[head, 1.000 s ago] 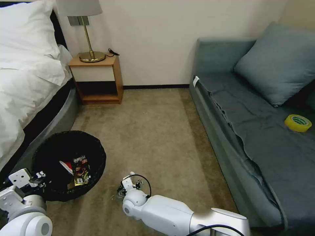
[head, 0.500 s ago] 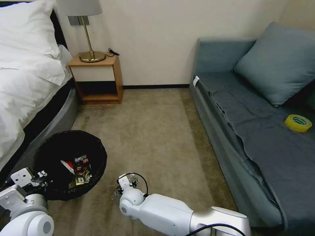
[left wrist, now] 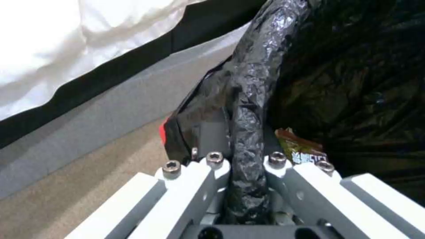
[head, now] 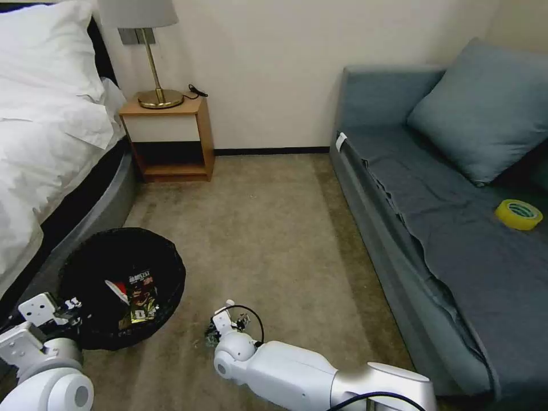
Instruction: Pick up the trash bin, then pick up the garbage on the floor and place it into the trash bin.
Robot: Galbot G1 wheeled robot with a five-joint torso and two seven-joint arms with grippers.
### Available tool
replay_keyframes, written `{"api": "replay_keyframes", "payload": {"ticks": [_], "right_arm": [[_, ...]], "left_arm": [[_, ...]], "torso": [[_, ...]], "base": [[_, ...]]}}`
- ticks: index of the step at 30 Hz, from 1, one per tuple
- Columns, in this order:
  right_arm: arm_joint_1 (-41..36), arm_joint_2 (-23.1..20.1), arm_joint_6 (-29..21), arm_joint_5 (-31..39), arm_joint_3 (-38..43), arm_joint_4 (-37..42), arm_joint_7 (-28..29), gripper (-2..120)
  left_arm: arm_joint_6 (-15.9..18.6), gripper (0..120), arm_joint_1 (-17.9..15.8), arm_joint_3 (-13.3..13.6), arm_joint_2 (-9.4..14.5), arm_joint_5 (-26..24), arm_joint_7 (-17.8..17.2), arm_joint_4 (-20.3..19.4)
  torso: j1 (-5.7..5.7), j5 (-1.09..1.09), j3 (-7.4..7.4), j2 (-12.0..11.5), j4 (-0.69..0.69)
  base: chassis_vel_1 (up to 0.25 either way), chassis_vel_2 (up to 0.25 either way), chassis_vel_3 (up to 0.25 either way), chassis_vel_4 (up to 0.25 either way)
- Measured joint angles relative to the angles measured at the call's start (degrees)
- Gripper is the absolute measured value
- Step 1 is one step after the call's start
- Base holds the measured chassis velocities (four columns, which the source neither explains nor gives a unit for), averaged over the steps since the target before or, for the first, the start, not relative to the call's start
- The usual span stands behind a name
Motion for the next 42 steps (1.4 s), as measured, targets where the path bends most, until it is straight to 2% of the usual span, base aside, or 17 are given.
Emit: {"api": "replay_keyframes", "payload": {"ticks": [8,19,30,42], "right_arm": [[0.5,-0.1,-0.2,0.4,-0.2,1.5,0.2,100],[1.5,-0.1,-1.8,3.5,1.3,8.4,2.4,100],[0.4,-0.1,-1.3,3.3,-0.3,3.5,2.7,100],[0.7,0.0,-1.1,3.3,-0.7,3.7,2.4,100]], "left_arm": [[-0.4,3,-0.2,0.3,-0.2,0.6,0.2,0.5],[-0.5,3,-0.7,1.2,-0.1,0.9,0.3,1.1],[-0.5,3,0.0,0.5,-0.3,1.0,0.3,0.4],[-0.8,3,-0.1,0.6,-0.4,1.1,0.4,0.7]], "torso": [[0.00,-0.03,0.01,0.0,0.00],[0.00,-0.03,0.01,0.0,0.01],[0.01,-0.02,0.01,0.0,0.01],[0.00,-0.02,0.01,0.0,0.01]], "base": [[0.000,0.000,0.000,0.000],[0.000,0.000,0.000,0.000],[0.000,0.000,0.000,0.000],[0.000,0.000,0.000,0.000]]}}
